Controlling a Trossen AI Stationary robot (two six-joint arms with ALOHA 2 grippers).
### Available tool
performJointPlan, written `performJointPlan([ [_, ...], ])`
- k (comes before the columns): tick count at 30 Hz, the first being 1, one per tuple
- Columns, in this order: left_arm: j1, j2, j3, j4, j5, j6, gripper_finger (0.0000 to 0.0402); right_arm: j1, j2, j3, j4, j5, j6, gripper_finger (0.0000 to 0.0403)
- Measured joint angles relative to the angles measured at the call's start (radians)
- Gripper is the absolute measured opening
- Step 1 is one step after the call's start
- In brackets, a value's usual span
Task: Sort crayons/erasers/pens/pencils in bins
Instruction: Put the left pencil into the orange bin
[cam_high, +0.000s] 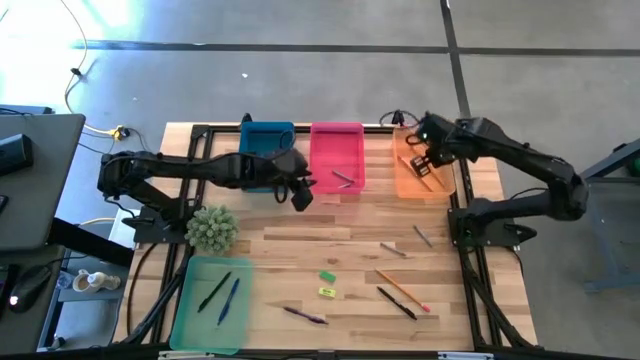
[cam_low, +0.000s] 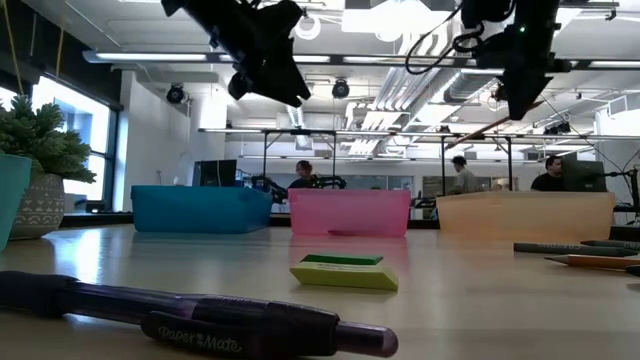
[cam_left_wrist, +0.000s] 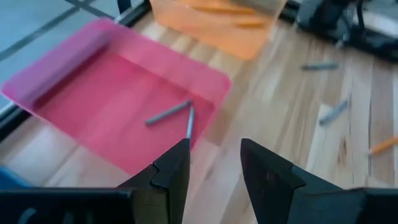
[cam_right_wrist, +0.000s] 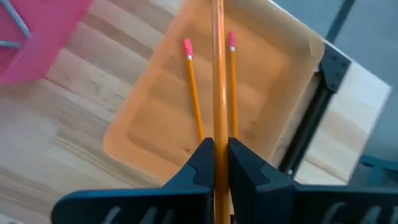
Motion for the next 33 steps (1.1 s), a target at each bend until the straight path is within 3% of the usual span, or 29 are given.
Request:
performJointPlan([
  [5, 0.038, 0.001, 0.000, 0.021, -0.001, 0.000, 0.0130, -0.136, 0.044, 0.000, 0.020, -0.072, -0.085, 0.0005],
  [11, 0.067, 0.001, 0.000, 0.021, -0.002, 0.000, 0.0130, -0.217, 0.145, 0.000, 0.043, -0.147, -0.169, 0.0005],
  [20, 0.083, 0.001, 0.000, 0.021, -0.012, 0.000, 0.0130, -0.299, 0.321, 0.000, 0.043, -0.229, -0.306, 0.0005],
  [29, 0.083, 0.001, 0.000, 0.021, -0.039, -0.001, 0.0130, -0.323, 0.431, 0.000, 0.071, -0.232, -0.372, 0.0005],
  [33, 0.083, 0.001, 0.000, 0.021, -0.039, -0.001, 0.0130, -0.322, 0.451, 0.000, 0.070, -0.232, -0.398, 0.0025],
])
